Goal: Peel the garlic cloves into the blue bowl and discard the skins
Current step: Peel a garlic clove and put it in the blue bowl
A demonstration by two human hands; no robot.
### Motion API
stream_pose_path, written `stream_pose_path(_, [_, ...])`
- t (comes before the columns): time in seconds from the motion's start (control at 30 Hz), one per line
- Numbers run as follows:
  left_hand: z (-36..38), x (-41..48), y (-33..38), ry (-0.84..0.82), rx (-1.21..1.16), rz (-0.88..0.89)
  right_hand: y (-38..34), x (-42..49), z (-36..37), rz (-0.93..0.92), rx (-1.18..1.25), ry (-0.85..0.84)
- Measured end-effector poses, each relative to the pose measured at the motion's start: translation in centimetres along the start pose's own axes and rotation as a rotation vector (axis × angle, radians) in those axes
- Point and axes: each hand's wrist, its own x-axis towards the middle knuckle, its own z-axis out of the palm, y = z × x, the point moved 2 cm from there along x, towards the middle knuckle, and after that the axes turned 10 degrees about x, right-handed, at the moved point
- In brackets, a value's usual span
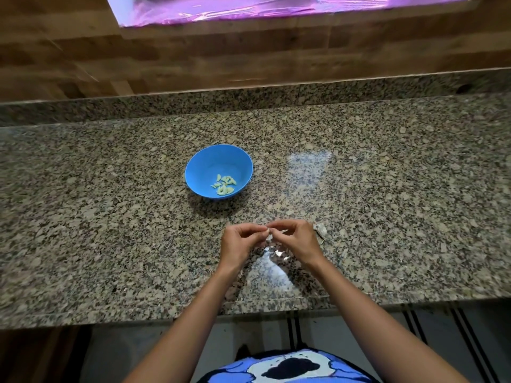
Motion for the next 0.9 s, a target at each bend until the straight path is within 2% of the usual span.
stream_pose_path(0.33, [0.0,-0.1,0.2,-0.021,0.036,0.059,0.1,0.0,0.5,-0.186,-0.250,0.060])
stream_pose_path(0.47, [-0.5,-0.4,0.4,-0.044,-0.176,-0.018,1.1,-0.2,-0.1,-0.048,-0.107,0.163])
stream_pose_path(0.53, [-0.9,-0.2,0.1,-0.041,-0.202,-0.039,1.2,-0.4,-0.2,0.045,-0.002,0.176])
stream_pose_path(0.6, [-1.3,-0.1,-0.3,-0.019,-0.144,-0.037,1.0,-0.5,0.0,0.111,0.127,0.144])
stream_pose_path(0.67, [-1.4,-0.1,-0.6,-0.011,-0.047,-0.015,0.7,-0.5,0.3,0.119,0.152,0.086])
stream_pose_path(0.8, [-1.4,-0.1,-0.5,-0.033,0.148,0.080,0.2,-0.7,0.8,0.055,0.036,-0.024])
stream_pose_path(0.9, [-1.3,-0.2,-0.4,-0.035,0.234,0.124,-0.1,-1.0,0.7,-0.087,-0.164,-0.020])
